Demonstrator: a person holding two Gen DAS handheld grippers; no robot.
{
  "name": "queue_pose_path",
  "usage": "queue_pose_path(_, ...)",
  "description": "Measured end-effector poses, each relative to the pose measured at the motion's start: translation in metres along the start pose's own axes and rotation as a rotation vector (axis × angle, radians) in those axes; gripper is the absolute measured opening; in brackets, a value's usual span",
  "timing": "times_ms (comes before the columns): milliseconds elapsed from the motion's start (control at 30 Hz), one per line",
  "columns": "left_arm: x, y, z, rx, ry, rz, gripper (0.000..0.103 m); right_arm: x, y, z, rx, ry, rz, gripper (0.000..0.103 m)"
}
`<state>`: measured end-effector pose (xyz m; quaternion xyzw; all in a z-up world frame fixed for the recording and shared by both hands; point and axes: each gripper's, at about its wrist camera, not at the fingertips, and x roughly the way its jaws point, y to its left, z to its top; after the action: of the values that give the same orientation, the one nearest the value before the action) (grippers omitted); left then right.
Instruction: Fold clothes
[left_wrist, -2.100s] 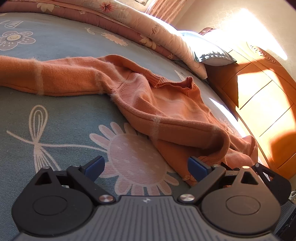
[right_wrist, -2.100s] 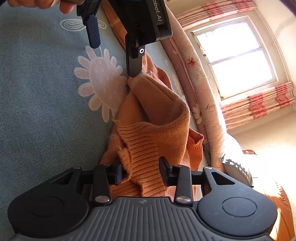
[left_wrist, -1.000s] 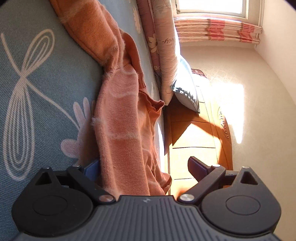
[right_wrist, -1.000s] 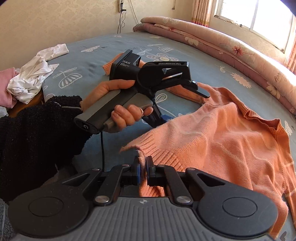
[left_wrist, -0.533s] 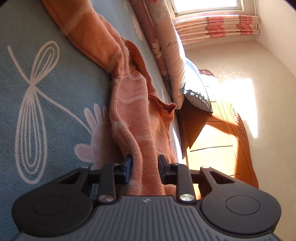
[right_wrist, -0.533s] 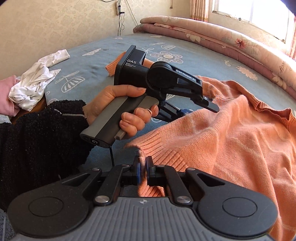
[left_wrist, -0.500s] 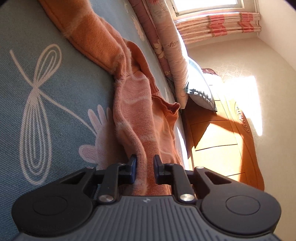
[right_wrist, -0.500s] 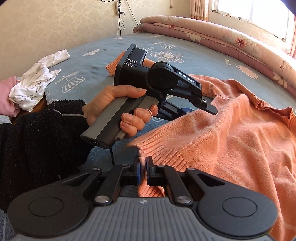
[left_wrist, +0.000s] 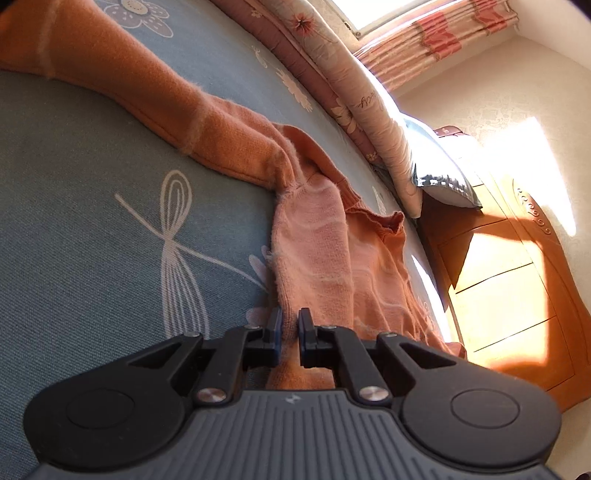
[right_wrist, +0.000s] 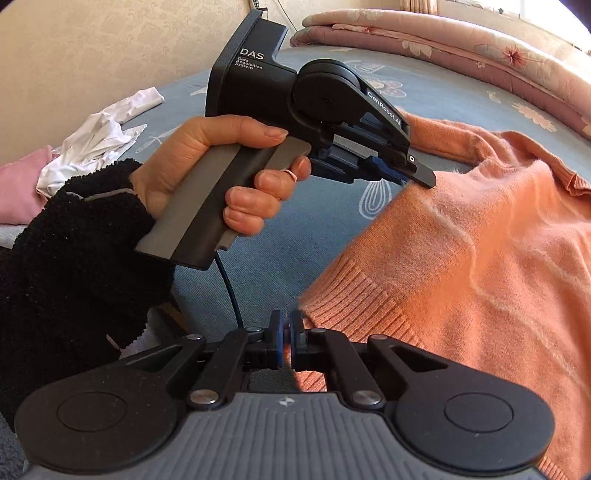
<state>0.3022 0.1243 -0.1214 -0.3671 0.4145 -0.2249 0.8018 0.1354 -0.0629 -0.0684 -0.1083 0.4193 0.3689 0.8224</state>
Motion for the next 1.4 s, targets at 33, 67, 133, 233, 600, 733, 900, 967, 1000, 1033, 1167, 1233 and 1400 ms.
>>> queue_pose_path(33,0.002,0.002,0.000,-0.001,0.016,0.016,0.015,0.002,-0.001,-0.002,0.001,0.006,-0.004,0.013)
queue_pose_path(67,0.005,0.004,0.000,-0.002,0.032,0.033,0.027,-0.002,-0.004,-0.005,0.014,-0.005,-0.016,0.014)
queue_pose_path(133,0.008,0.004,-0.002,0.008,0.049,0.046,0.045,-0.013,-0.010,-0.013,0.046,-0.032,-0.041,0.017)
queue_pose_path(233,0.012,-0.001,-0.006,0.041,0.058,0.047,0.055,-0.029,-0.019,-0.024,0.093,-0.073,-0.078,0.028)
queue_pose_path(600,0.016,-0.001,-0.026,0.135,0.034,-0.035,0.076,-0.087,-0.053,-0.071,0.284,-0.214,-0.224,0.030)
queue_pose_path(733,0.013,-0.003,-0.036,0.185,-0.009,-0.068,0.084,-0.110,-0.070,-0.092,0.330,-0.262,-0.274,0.030)
queue_pose_path(900,0.009,-0.006,-0.042,0.159,-0.033,-0.088,0.089,-0.133,-0.120,-0.112,0.435,-0.326,-0.314,0.035)
queue_pose_path(967,0.007,-0.006,-0.041,0.115,-0.009,-0.108,0.089,-0.140,-0.155,-0.121,0.520,-0.355,-0.299,0.041)
queue_pose_path(1000,0.007,-0.005,-0.041,0.098,0.014,-0.122,0.089,-0.144,-0.172,-0.125,0.563,-0.369,-0.291,0.042)
queue_pose_path(1033,0.007,-0.005,-0.041,0.084,0.035,-0.133,0.088,-0.148,-0.189,-0.130,0.606,-0.383,-0.283,0.044)
queue_pose_path(1167,0.011,-0.003,-0.038,0.075,0.049,-0.086,0.070,-0.164,-0.259,-0.148,0.777,-0.439,-0.249,0.056)
queue_pose_path(1233,0.013,0.000,-0.036,0.058,0.052,-0.067,0.060,-0.172,-0.293,-0.157,0.862,-0.467,-0.232,0.058)
queue_pose_path(1400,0.013,0.010,-0.037,0.018,0.037,-0.048,0.045,-0.150,-0.373,-0.160,1.030,-0.465,-0.122,0.058)
